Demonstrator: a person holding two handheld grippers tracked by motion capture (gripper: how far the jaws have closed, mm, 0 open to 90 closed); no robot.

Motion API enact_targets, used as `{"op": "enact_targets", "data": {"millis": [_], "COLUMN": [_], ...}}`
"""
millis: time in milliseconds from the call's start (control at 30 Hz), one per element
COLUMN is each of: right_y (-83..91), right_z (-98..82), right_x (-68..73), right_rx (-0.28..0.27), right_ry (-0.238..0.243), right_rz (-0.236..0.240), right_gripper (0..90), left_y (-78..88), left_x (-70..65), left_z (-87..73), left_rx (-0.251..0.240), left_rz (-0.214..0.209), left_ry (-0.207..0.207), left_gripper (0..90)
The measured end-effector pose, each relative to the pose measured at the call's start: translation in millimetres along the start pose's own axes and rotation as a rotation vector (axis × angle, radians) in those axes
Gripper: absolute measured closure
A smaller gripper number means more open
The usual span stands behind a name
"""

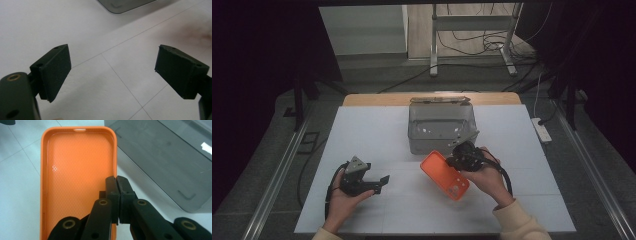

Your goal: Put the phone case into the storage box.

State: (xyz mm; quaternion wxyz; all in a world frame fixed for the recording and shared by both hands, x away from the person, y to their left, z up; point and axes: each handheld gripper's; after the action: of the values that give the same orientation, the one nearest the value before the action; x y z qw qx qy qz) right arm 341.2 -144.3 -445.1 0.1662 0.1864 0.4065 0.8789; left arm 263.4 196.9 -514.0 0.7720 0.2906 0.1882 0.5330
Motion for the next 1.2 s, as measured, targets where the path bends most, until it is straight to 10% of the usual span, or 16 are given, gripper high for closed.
{"op": "enact_targets", "data": {"millis": [1200], "right_y": [-0.1], "right_z": [-1.4], "right_x": [5.8], "right_rx": [0.021], "right_ry": [0.124], "right_rz": [0.002], "right_gripper": [89.2], "left_y": [6.5], "left_x": [-16.0], "left_z": [25.1], "left_rx": [0.007], "left_rz": [-0.124], "left_ry": [-0.017], "left_gripper": [14.5]}}
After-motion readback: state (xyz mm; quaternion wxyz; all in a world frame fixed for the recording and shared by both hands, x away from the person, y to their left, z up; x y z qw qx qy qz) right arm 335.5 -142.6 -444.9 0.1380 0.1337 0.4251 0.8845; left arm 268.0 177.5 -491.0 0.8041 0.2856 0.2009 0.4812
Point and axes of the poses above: each handheld gripper's, and its own axes: y roughly backward along the jaws, z roughly out of its top, x roughly to its left, and after that the axes turned 15 degrees about z, right-handed
